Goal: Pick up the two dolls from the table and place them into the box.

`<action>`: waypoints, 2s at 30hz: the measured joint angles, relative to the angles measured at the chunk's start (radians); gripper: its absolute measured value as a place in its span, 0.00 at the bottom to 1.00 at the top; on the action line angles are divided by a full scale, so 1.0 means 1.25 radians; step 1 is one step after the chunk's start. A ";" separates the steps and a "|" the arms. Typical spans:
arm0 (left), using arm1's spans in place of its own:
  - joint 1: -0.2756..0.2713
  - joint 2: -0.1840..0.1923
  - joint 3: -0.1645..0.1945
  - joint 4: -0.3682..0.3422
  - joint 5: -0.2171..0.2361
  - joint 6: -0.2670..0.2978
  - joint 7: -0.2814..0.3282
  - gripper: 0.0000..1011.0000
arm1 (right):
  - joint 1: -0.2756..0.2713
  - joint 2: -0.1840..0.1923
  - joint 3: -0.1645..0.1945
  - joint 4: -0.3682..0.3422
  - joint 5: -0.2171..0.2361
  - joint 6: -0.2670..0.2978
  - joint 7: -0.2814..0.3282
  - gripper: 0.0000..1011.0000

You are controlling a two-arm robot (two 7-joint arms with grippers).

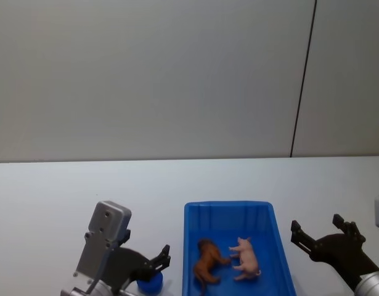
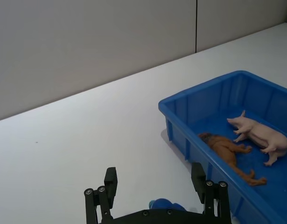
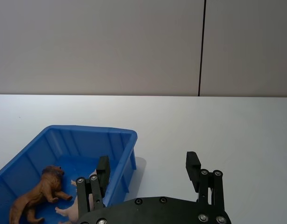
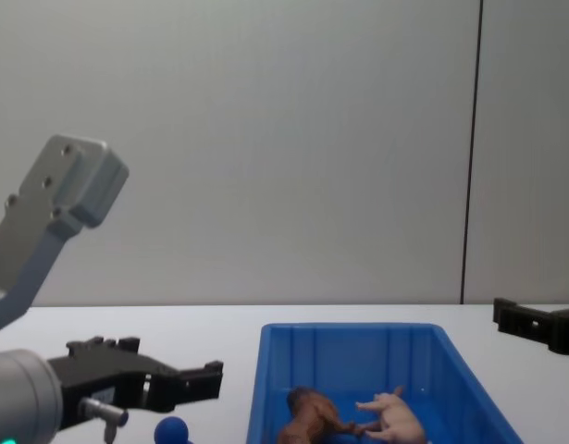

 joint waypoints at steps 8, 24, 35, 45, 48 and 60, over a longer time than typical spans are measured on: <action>0.005 -0.005 0.000 0.022 -0.011 0.000 -0.006 0.99 | 0.000 0.000 0.000 0.000 0.000 0.000 0.000 0.99; -0.002 -0.026 0.005 0.085 -0.017 -0.004 -0.034 0.90 | 0.000 0.000 0.000 0.000 0.000 0.000 0.000 0.99; -0.007 -0.037 0.005 0.117 -0.017 -0.020 -0.046 0.58 | 0.000 0.000 0.000 0.000 0.000 0.000 0.000 0.99; -0.004 -0.039 0.003 0.122 -0.016 -0.049 -0.048 0.32 | 0.000 0.000 0.000 0.000 0.000 0.000 0.000 0.99; -0.003 -0.038 0.001 0.120 -0.016 -0.063 -0.048 0.30 | 0.000 0.000 0.000 0.000 0.000 0.000 0.000 0.99; -0.003 -0.029 -0.012 0.076 0.006 -0.119 -0.060 0.23 | 0.000 0.000 0.000 0.000 0.000 0.000 0.000 0.99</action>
